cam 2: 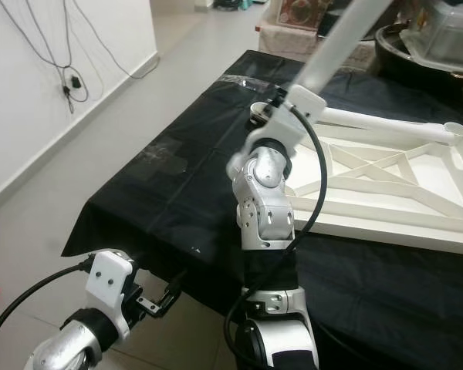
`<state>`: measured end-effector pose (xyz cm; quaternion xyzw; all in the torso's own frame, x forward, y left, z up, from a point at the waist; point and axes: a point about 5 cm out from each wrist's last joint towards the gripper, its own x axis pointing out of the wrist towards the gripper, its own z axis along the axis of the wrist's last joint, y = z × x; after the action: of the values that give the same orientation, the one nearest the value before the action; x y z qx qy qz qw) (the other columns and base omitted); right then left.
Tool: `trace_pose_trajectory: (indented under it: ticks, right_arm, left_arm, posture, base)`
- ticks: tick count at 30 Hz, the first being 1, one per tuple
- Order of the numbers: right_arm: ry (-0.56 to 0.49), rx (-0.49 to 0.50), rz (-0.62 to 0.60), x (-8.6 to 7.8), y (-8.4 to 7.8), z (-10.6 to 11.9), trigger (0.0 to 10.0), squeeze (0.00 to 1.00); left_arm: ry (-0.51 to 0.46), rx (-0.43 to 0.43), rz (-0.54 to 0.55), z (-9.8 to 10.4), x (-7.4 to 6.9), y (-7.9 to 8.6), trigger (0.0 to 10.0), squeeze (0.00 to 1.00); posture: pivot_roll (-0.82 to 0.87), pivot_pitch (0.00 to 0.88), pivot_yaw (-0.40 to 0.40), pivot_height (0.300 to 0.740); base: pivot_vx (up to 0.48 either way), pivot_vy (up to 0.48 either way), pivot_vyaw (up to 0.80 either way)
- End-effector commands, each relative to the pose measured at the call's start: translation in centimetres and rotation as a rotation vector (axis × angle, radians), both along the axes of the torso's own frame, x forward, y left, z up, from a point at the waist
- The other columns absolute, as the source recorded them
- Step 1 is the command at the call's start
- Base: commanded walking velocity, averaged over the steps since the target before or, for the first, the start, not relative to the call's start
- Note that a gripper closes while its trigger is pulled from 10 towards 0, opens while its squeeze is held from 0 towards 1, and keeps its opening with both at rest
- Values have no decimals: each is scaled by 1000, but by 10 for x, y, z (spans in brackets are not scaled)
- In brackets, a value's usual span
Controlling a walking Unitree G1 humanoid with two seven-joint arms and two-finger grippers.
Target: Building children table
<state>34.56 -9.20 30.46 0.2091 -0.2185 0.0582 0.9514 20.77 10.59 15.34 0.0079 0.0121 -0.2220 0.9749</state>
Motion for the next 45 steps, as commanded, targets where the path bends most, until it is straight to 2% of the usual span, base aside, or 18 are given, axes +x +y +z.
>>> trace_pose_trajectory:
  ticks: [1,2,4,6,7,8,9,10,13,15,19,25,42,45]
  right_arm:
    - [-41,-22,170,-5,14,0,10000,0]
    - [-44,-32,237,-6,17,-3,10000,0]
    - [-44,-32,237,-6,17,-3,10000,0]
    - [-49,-92,398,-13,25,-14,10000,0]
    - [-49,-92,398,-13,25,-14,10000,0]
    - [-56,-125,461,-17,29,-19,10000,0]
    - [-56,-125,461,-17,29,-19,10000,0]
    - [-52,-149,496,-20,31,-25,10000,0]
    - [-47,-162,514,-22,33,-29,10000,0]
    - [-43,-167,565,-27,37,-36,10000,0]
    - [-47,-174,614,-32,40,-39,10000,0]
    - [-50,-189,680,-39,43,-43,10000,0]
    - [-20,-226,741,-48,48,-55,10000,0]
    - [-10,-249,749,-49,48,-61,10000,0]
  left_arm:
    - [-9,35,59,2,7,8,10000,1000]
    - [-34,49,83,8,13,11,10000,1000]
    - [-34,49,83,8,13,11,10000,1000]
    - [-100,148,118,22,31,18,10000,1000]
    - [-100,148,118,22,31,18,10000,1000]
    - [-127,176,127,29,39,19,10000,420]
    - [-127,176,127,29,39,19,10000,420]
    - [-149,207,123,35,47,19,10000,0]
    - [-160,211,111,39,53,17,10000,0]
    - [-160,221,74,39,64,8,10000,0]
    - [-126,218,10,30,69,-2,10000,0]
    - [-100,234,-34,21,72,-12,10000,0]
    - [-103,260,-72,16,76,-17,10000,0]
    - [-104,328,-115,10,73,-18,10000,0]
  posture:
    - [219,91,-59,740]
    - [219,91,-59,740]
    - [219,91,-59,740]
    - [214,77,-58,740]
    - [214,77,-58,740]
    - [214,77,-58,740]
    - [214,77,-58,740]
    - [213,72,-58,740]
    - [213,72,-58,740]
    - [208,59,-54,740]
    - [205,55,-51,740]
    - [204,50,-52,740]
    - [202,55,-50,740]
    - [205,58,-51,740]
  base:
    - [0,0,0]
    - [0,0,0]
    - [0,0,0]
    - [0,0,0]
    - [0,0,0]
    - [0,0,0]
    - [0,0,0]
    - [0,0,0]
    - [0,0,0]
    - [0,0,0]
    - [0,0,0]
    - [0,0,0]
    - [0,0,0]
    - [0,0,0]
